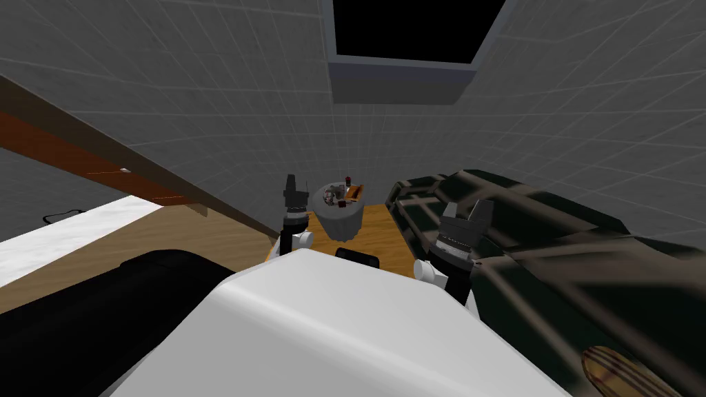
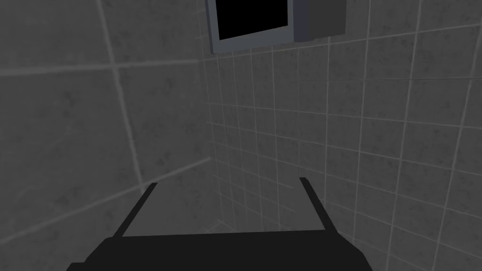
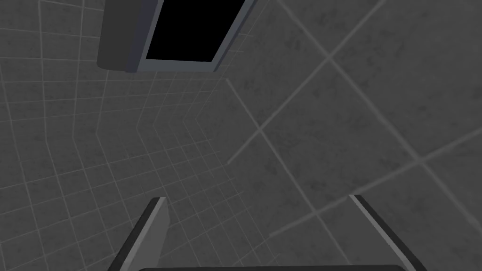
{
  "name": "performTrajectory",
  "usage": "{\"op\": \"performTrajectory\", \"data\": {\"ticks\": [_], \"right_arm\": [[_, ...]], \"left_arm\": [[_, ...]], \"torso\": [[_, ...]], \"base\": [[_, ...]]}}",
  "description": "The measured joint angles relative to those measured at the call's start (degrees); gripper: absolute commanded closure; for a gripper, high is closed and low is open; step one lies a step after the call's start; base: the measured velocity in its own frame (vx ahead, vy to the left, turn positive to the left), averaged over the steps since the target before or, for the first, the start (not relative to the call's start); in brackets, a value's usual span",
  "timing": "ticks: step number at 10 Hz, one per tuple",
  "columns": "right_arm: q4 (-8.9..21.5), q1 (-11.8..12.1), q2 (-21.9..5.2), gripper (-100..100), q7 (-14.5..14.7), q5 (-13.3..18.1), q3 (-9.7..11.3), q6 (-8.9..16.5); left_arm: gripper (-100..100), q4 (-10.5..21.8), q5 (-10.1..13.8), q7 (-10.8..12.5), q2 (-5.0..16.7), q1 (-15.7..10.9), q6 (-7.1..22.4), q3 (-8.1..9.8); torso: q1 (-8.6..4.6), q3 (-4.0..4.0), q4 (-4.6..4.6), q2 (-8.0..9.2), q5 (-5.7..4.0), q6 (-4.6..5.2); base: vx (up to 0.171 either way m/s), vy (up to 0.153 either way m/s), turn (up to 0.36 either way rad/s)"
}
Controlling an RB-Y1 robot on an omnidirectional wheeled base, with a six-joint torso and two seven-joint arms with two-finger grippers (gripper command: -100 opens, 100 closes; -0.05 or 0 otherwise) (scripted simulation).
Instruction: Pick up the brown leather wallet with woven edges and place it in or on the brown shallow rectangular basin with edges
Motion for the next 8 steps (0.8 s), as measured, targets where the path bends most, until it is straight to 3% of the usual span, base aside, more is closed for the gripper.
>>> {"op": "performTrajectory", "data": {"ticks": [8], "right_arm": [[0.0, 0.0, 0.0, 0, 0.0, 0.0, 0.0, 0.0]], "left_arm": [[-100, 13.0, -1.4, -3.8, 6.9, -3.2, -3.0, -1.08]], "torso": [[0.59, -0.01, 0.0, -0.02, 0.13, 0.02]], "base": [[-0.013, 0.114, -0.195]]}}
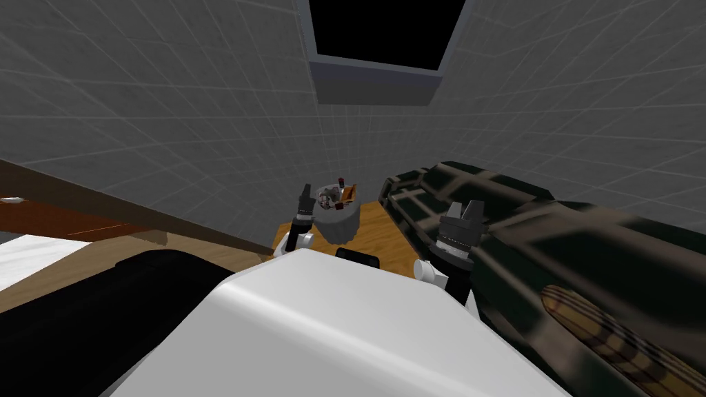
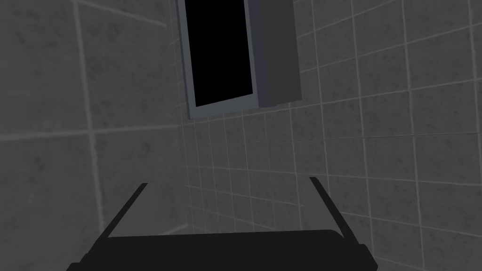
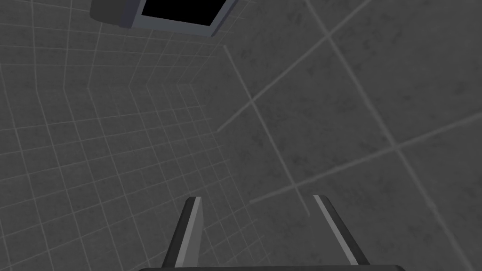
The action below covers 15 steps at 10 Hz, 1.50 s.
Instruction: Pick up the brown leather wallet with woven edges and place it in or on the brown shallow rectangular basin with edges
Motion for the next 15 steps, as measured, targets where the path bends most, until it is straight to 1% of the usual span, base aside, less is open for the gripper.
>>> {"op": "performTrajectory", "data": {"ticks": [2, 4, 5, 9, 10, 11, 12, 13, 14, 15], "right_arm": [[0.0, 0.0, 0.0, 0, 0.0, 0.0, 0.0, 0.0], [0.0, 0.0, 0.0, 0, 0.0, 0.0, 0.0, 0.0], [0.0, 0.0, 0.0, 0, 0.0, 0.0, 0.0, 0.0], [0.0, 0.0, 0.0, 0, 0.0, 0.0, 0.0, 0.0], [0.0, 0.0, 0.0, 0, 0.0, 0.0, 0.0, 0.0], [0.0, 0.0, 0.0, 0, 0.0, 0.0, 0.0, 0.0], [0.0, 0.0, 0.0, 0, 0.0, 0.0, 0.0, 0.0], [0.0, 0.0, 0.0, 0, 0.0, 0.0, 0.0, 0.0], [0.0, 0.0, 0.0, 0, 0.0, 0.0, 0.0, 0.0], [0.0, 0.0, 0.0, 0, 0.0, 0.0, 0.0, 0.0]], "left_arm": [[-100, 2.4, -0.2, -0.9, 1.0, -0.4, -0.2, -0.36], [-100, 5.2, -0.4, -1.7, 2.1, -0.8, -1.0, -0.64], [-100, 6.2, -0.5, -2.1, 2.4, -0.8, -1.3, -0.84], [-100, 12.0, -0.8, -4.3, 4.5, -2.4, -2.8, -1.65], [-100, 13.4, -1.0, -5.0, 5.1, -2.5, -3.2, -2.08], [-100, 14.8, -1.0, -5.5, 5.6, -3.0, -3.5, -2.18], [-100, 16.3, -1.0, -6.0, 6.6, -3.4, -3.8, -2.32], [-100, 17.8, -1.1, -6.5, 6.9, -3.9, -4.1, -2.53], [-100, 19.7, -1.2, -7.4, 7.6, -4.5, -4.5, -2.94], [-100, 21.0, -1.2, -7.8, 8.1, -4.2, -5.2, -3.11]], "torso": [[-0.24, 0.02, 0.01, 0.02, -0.04, -0.01], [-0.34, 0.01, 0.0, 0.02, -0.07, -0.01], [-0.35, 0.01, 0.01, 0.01, -0.07, -0.04], [-0.28, -0.01, 0.0, -0.02, -0.05, -0.05], [-0.29, -0.01, 0.0, -0.03, -0.06, -0.01], [-0.32, -0.01, 0.0, -0.02, -0.06, -0.06], [-0.31, 0.02, 0.01, 0.04, -0.06, -0.02], [-0.34, 0.02, 0.01, 0.02, -0.06, -0.05], [-0.29, -0.01, 0.0, -0.02, -0.06, -0.02], [-0.31, -0.02, 0.0, -0.04, -0.06, -0.07]], "base": [[-0.019, 0.065, -0.126], [-0.02, 0.057, -0.144], [-0.022, 0.065, -0.197], [-0.016, 0.071, -0.169], [-0.021, 0.062, -0.097], [-0.043, 0.062, -0.213], [-0.033, 0.059, -0.124], [-0.02, 0.069, -0.206], [-0.015, 0.066, -0.129], [-0.028, 0.068, -0.165]]}}
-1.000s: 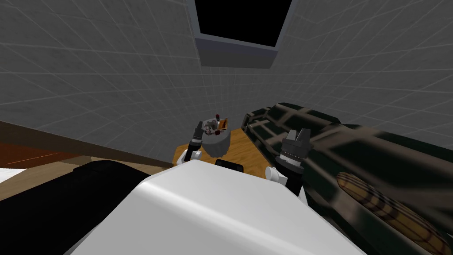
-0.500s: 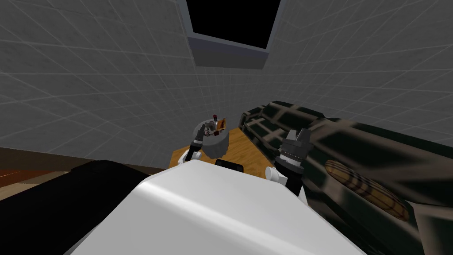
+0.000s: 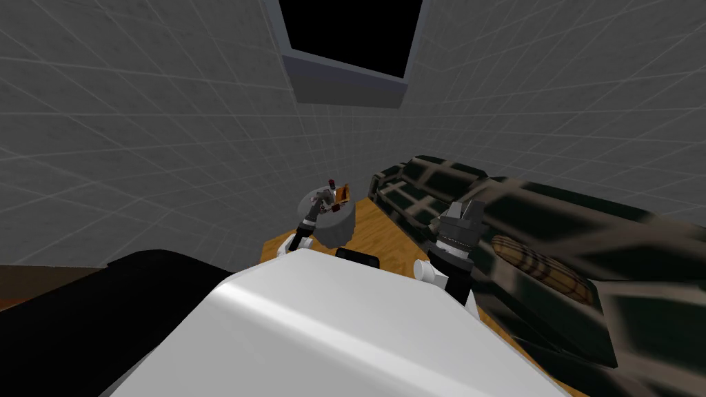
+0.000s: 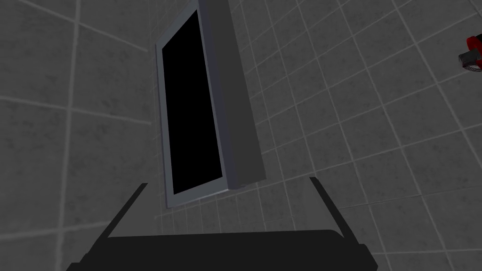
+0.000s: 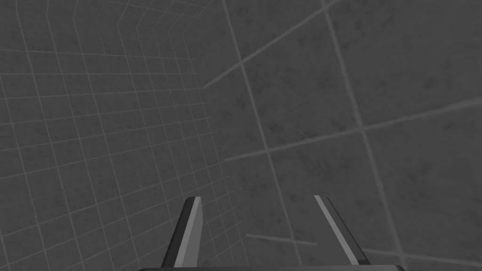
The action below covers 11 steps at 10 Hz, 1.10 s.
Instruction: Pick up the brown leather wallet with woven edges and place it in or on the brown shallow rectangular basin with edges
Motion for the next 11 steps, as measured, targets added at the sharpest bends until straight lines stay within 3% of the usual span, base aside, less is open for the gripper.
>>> {"op": "performTrajectory", "data": {"ticks": [11], "right_arm": [[0.0, 0.0, 0.0, 0, 0.0, 0.0, 0.0, 0.0]], "left_arm": [[-100, 18.1, -0.2, -8.6, 6.8, -4.1, -4.6, -4.08]], "torso": [[-0.05, -0.01, 0.0, -0.03, -0.01, 0.01]], "base": [[-0.025, 0.052, -0.172]]}}
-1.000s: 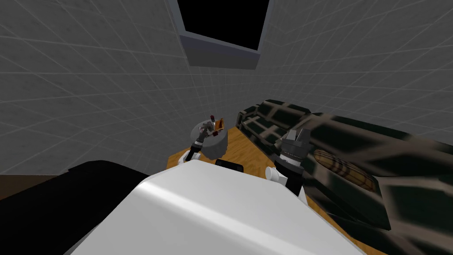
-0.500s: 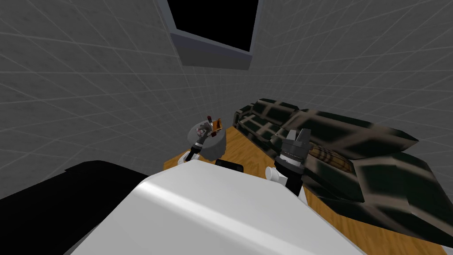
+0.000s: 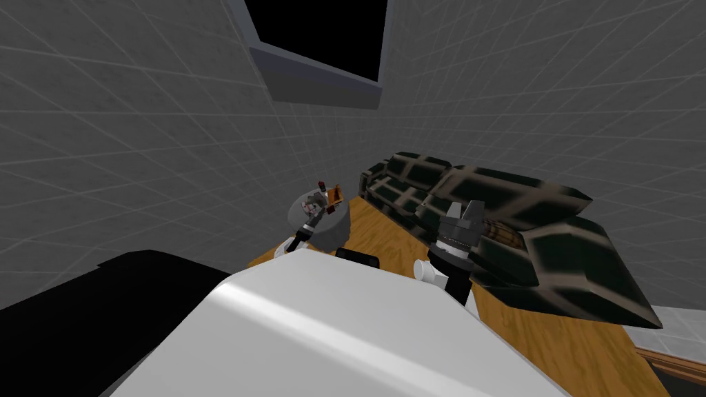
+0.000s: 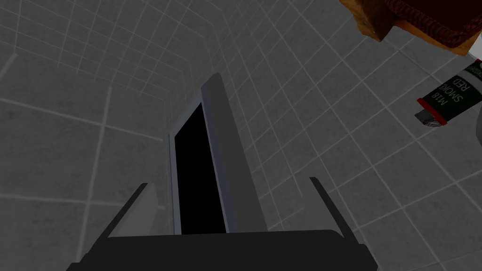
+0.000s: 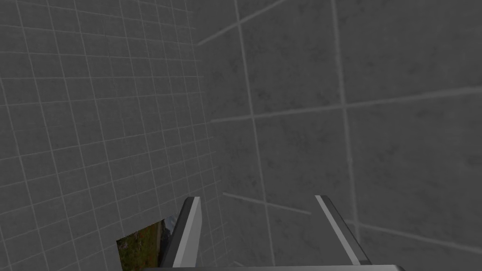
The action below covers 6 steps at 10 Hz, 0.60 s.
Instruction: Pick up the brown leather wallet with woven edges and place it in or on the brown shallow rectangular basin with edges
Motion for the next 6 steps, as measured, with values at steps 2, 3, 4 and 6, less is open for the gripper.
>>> {"op": "performTrajectory", "data": {"ticks": [2, 3, 4, 6], "right_arm": [[0.0, 0.0, 0.0, 0, 0.0, 0.0, 0.0, 0.0], [0.0, 0.0, 0.0, 0, 0.0, 0.0, 0.0, 0.0], [0.0, 0.0, 0.0, 0, 0.0, 0.0, 0.0, 0.0], [0.0, 0.0, 0.0, 0, 0.0, 0.0, 0.0, 0.0]], "left_arm": [[-100, 4.2, 0.0, -1.8, 1.1, -1.2, -1.2, -0.91], [-100, 5.7, 0.0, -2.5, 1.5, -1.5, -1.5, -1.22], [-100, 7.7, 0.1, -3.4, 2.4, -2.0, -2.0, -1.76], [-100, 11.2, 0.1, -5.3, 3.3, -2.8, -2.9, -2.71]], "torso": [[-0.02, -0.01, 0.0, -0.01, 0.0, 0.02], [-0.04, -0.01, -0.01, -0.02, 0.0, -0.05], [-0.04, -0.02, -0.01, -0.03, -0.01, 0.0], [-0.05, -0.04, -0.01, -0.07, -0.01, 0.0]], "base": [[-0.024, 0.041, -0.201], [-0.021, 0.036, -0.204], [-0.015, 0.037, -0.126], [-0.012, 0.032, -0.164]]}}
